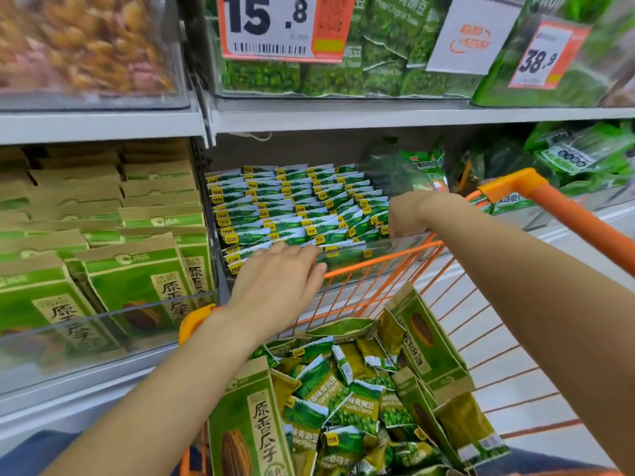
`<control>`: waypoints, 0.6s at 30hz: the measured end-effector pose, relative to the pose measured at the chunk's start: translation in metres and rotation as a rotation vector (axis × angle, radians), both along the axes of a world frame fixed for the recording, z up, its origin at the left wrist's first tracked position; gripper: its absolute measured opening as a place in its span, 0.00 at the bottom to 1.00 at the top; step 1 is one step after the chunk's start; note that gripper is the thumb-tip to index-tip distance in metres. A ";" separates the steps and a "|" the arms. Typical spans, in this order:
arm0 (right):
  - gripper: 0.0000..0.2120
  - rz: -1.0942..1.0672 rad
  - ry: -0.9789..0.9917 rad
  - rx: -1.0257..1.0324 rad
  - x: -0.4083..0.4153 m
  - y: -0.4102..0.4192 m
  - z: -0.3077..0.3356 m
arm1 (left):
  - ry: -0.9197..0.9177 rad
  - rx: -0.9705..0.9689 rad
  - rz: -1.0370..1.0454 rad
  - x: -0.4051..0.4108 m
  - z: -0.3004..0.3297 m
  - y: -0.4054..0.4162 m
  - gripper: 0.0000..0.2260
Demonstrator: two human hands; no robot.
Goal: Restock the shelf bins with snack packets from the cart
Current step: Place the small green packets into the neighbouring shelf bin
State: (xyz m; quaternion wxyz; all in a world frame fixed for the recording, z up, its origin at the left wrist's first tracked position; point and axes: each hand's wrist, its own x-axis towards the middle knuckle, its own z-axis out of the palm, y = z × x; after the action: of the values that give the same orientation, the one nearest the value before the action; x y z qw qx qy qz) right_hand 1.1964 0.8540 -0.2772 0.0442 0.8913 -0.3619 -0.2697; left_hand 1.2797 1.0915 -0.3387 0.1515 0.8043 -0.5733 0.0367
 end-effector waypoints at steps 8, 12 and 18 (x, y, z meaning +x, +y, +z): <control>0.10 0.026 -0.038 -0.040 0.001 0.015 0.005 | 0.022 0.002 -0.021 0.002 0.004 0.002 0.19; 0.11 0.206 -0.539 -0.226 -0.030 0.059 0.009 | 0.144 -0.045 -0.085 0.002 0.010 0.010 0.20; 0.15 0.457 -0.718 -0.135 -0.084 0.149 -0.032 | 0.375 -0.198 -0.177 -0.004 0.030 0.035 0.09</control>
State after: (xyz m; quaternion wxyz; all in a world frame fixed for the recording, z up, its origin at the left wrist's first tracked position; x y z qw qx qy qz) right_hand 1.1129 1.0026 -0.3089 0.0324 0.9809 -0.1643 0.0985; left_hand 1.2753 1.1270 -0.3088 0.3360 0.7249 -0.5971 -0.0708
